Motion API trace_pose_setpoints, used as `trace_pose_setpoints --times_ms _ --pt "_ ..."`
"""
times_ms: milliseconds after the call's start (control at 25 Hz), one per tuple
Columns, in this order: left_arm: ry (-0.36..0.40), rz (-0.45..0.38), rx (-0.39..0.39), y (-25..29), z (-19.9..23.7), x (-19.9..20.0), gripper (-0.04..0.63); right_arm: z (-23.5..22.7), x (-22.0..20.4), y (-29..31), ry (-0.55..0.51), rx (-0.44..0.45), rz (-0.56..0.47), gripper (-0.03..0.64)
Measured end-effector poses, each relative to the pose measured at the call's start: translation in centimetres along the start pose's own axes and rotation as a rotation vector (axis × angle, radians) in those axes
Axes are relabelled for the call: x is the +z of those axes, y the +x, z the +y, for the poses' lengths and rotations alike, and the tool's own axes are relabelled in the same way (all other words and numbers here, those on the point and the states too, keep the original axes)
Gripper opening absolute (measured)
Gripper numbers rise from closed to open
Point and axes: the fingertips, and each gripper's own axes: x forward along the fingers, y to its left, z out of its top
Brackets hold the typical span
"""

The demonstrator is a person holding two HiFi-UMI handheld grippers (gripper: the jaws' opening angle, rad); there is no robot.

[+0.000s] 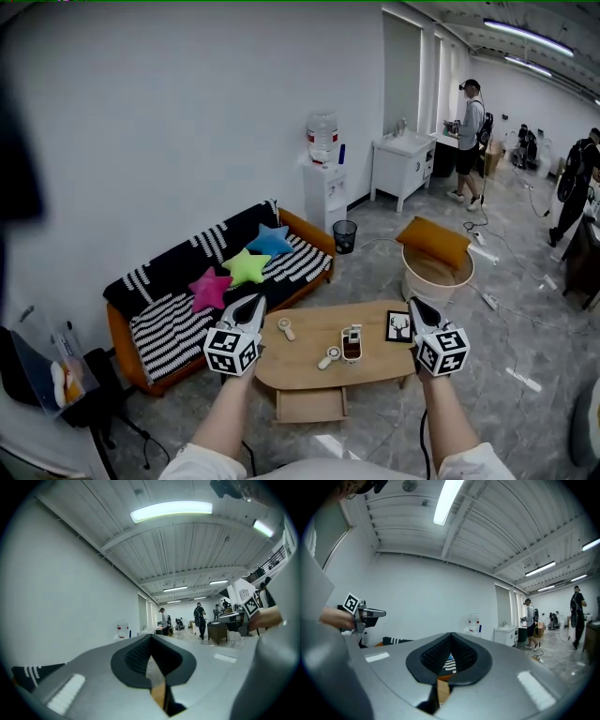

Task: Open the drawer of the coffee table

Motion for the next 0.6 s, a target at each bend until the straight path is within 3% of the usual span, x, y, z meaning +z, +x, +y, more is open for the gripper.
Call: trace_pose_setpoints --times_ms 600 --pt "-0.023 -0.008 0.016 0.3 -0.3 -0.3 -0.002 -2.0 -1.0 -1.0 0.011 -0.025 0.006 0.003"
